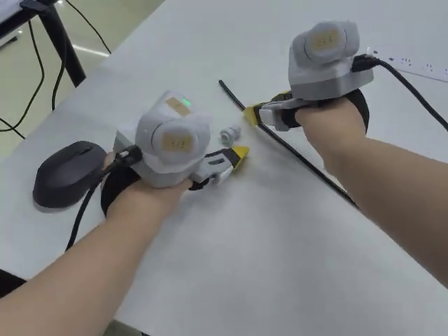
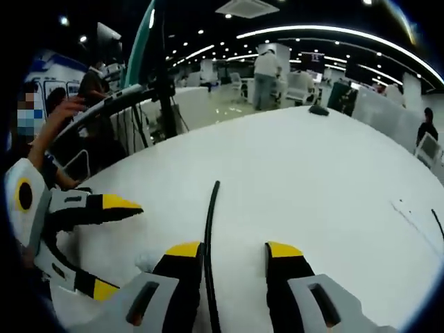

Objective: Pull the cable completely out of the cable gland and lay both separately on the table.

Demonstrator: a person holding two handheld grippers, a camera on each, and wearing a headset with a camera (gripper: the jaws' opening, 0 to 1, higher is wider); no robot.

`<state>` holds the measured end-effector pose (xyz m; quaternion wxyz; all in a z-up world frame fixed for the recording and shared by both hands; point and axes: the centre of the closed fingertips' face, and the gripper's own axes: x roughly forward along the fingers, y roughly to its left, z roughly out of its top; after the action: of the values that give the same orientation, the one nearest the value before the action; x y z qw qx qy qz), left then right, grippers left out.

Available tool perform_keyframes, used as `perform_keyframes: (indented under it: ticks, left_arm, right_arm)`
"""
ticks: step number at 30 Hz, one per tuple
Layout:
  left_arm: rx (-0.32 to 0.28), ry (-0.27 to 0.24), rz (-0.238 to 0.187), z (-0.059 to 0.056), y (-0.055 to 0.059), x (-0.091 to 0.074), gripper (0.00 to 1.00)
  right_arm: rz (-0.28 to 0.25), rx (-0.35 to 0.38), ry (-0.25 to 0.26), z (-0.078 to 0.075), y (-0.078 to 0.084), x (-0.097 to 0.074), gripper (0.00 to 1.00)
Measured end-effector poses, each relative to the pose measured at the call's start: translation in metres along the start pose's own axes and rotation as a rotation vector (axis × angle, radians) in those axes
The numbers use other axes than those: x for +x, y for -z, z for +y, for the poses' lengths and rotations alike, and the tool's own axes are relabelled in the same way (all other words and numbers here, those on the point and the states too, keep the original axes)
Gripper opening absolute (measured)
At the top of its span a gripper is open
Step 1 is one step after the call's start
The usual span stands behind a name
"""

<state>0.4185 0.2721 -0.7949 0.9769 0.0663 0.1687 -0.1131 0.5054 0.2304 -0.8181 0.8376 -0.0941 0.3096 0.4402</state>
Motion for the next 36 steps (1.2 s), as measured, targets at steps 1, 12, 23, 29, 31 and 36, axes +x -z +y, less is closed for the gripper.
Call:
perform_keyframes:
  ticks: [1,12,23,29,31,36]
  left_arm:
    - [0.008,0.007,-0.005,-0.002,-0.001,-0.003,0.61]
    - [-0.086,-0.013,0.016,-0.007,-0.011,-0.040,1.00]
    - [-0.079,0.047,0.074,-0.034,-0.024,-0.058,1.00]
    - [-0.126,0.042,0.096,-0.032,-0.030,-0.067,1.00]
    - [-0.121,0.045,0.100,-0.035,-0.033,-0.070,1.00]
    - [-0.123,0.051,0.105,-0.039,-0.039,-0.073,1.00]
  right_arm:
    - [-0.051,0.107,0.034,-0.011,0.001,-0.014,0.45]
    - [-0.032,0.250,0.277,-0.100,0.087,-0.176,0.97]
    - [0.025,0.395,0.425,-0.130,0.165,-0.334,0.99]
    - [0.022,0.425,0.468,-0.133,0.191,-0.375,0.99]
    - [0.025,0.443,0.475,-0.133,0.199,-0.384,0.99]
    - [0.030,0.443,0.482,-0.127,0.210,-0.396,0.99]
